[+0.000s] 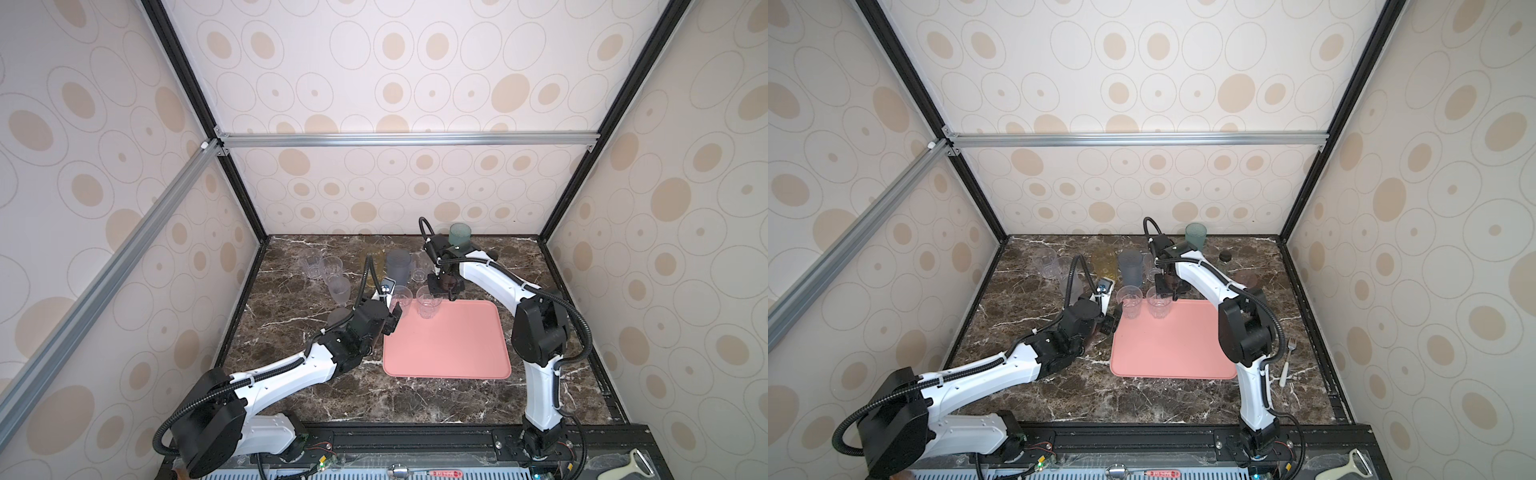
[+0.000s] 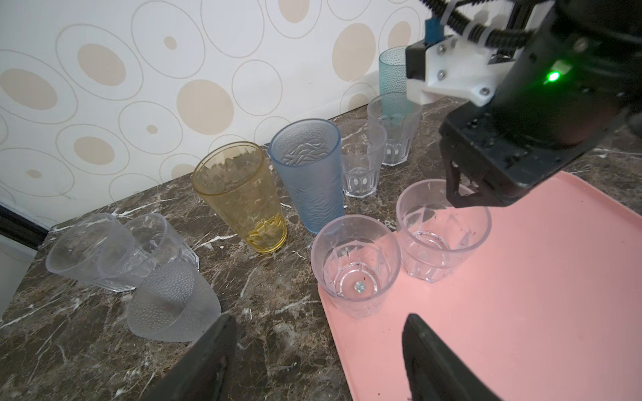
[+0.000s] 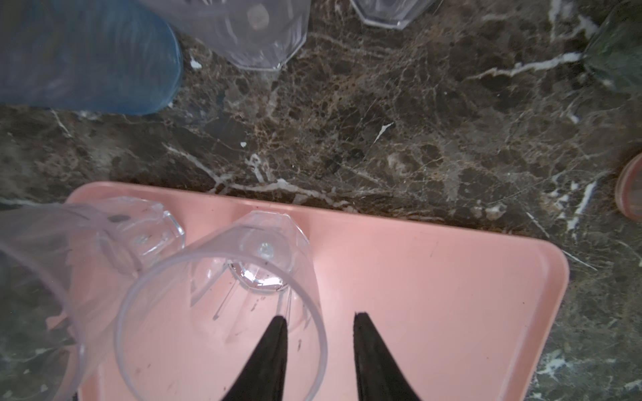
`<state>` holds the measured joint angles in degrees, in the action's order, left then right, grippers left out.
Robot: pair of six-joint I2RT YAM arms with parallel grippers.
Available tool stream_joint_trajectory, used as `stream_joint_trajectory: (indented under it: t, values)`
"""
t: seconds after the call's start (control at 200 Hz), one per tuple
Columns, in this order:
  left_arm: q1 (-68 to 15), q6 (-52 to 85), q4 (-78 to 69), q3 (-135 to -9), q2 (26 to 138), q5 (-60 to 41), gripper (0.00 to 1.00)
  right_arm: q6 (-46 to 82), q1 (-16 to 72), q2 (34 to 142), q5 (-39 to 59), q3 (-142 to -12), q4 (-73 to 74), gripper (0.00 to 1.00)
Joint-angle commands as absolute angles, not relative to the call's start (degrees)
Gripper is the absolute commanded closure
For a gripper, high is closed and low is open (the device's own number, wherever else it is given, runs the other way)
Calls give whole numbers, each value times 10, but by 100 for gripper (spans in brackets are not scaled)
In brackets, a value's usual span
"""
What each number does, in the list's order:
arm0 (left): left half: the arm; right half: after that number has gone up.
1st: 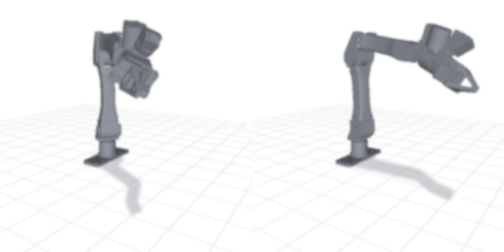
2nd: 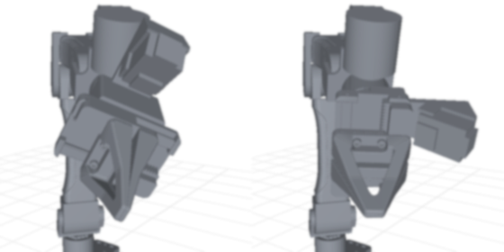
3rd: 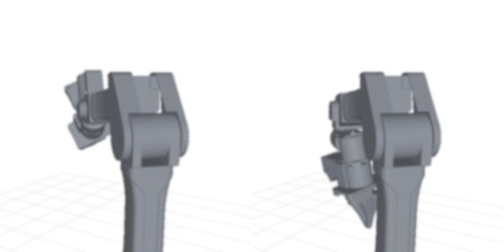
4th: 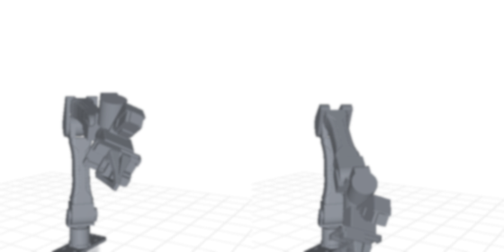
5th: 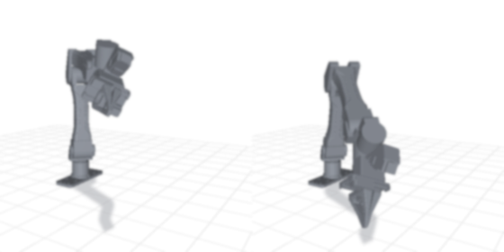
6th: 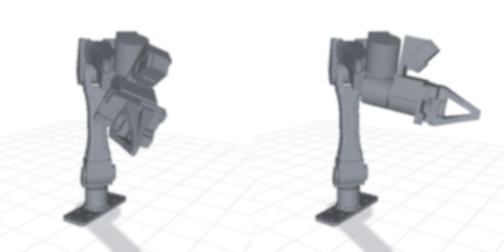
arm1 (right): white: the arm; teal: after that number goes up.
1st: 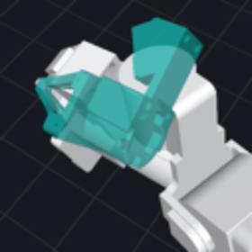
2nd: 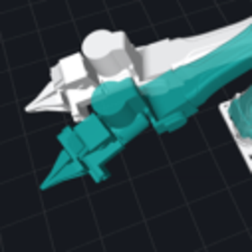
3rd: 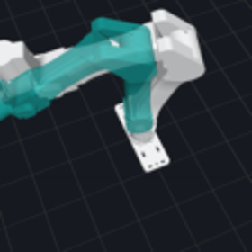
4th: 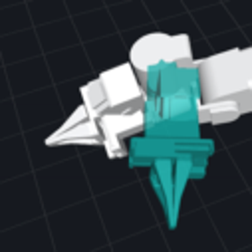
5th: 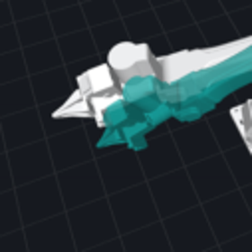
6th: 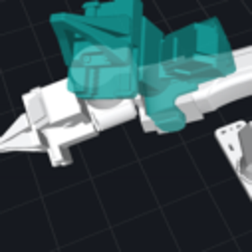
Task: Place the glasses into the tray
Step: 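Lower the clear glass onto the tray beside the first and release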
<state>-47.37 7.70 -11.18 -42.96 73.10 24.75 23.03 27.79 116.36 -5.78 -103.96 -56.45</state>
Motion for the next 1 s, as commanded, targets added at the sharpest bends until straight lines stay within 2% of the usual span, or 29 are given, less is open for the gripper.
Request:
stream_joint_trajectory:
  t: [0.0, 0.07, 0.175, 0.385, 0.54, 0.835, 0.995]
  values:
    - [-468, 72, -151, -464, 737, 238, 24, 258, 241, 1104, -51, -1049, -543, 66]
    - [-468, 53, -195, -466, 748, 212, 24, 280, 224, 1092, -62, -1030, -497, 65]
    - [-472, 13, -252, -472, 781, 175, 22, 311, 199, 1102, -60, -1026, -449, 59]
    - [-474, -111, -305, -514, 867, 131, 16, 340, 164, 1198, -41, -1117, -446, 55]
    - [-475, -140, -319, -550, 912, 131, 12, 343, 143, 1274, -12, -1201, -462, 55]
    - [-475, -137, -278, -597, 958, 138, 1, 347, 139, 1357, -6, -1274, -472, 62]
    - [-475, -136, -276, -592, 956, 139, 1, 343, 139, 1385, -3, -1303, -480, 68]
